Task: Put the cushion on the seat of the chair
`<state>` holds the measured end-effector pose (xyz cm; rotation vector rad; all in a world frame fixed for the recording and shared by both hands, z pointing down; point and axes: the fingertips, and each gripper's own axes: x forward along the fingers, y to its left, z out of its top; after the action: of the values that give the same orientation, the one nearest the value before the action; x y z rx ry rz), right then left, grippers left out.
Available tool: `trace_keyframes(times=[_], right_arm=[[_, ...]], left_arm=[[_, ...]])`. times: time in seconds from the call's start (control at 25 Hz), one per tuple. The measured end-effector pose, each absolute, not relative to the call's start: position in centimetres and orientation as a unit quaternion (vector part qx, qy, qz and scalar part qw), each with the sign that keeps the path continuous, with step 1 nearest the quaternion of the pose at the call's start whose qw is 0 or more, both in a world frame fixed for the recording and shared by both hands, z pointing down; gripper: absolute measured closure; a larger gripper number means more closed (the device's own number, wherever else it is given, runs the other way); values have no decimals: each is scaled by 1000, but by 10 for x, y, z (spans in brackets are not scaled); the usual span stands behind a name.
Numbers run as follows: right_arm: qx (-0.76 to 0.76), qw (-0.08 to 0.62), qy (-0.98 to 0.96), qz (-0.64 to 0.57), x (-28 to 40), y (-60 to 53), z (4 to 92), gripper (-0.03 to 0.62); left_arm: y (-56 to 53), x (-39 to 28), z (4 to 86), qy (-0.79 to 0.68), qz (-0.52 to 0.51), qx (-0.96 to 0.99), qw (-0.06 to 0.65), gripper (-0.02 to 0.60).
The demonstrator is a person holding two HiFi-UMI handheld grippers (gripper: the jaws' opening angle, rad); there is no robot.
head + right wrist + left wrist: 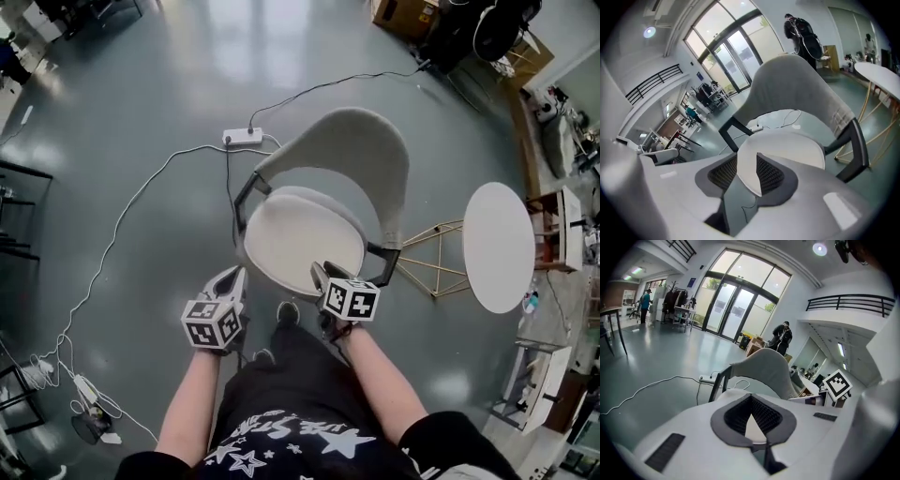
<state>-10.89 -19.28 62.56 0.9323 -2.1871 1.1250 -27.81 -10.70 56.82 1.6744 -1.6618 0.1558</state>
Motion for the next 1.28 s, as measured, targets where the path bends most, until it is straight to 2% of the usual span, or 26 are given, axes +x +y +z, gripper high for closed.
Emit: trace_keyframes(times=[0.2,0.4,0.88,1.12,1.28], right_arm=[[341,235,-834,364,-130,-178,576,515],[384,200,-831,349,-117,-151,541,591],[377,160,-852,327,-71,-48,475,591],[369,181,-861,300,-37,-32,469,591],[346,202,-873,278,-39,-38,468,591]], left_arm=[[-69,-283,530,-662,22,659,355,574],[-22,-277,504,-666,9,667,334,574],[63,-251,473,-650,-3,692,315,574],[67,-226,473,-645,-9,697,313,574],[71,-219,460,-665,-20,684,299,574]])
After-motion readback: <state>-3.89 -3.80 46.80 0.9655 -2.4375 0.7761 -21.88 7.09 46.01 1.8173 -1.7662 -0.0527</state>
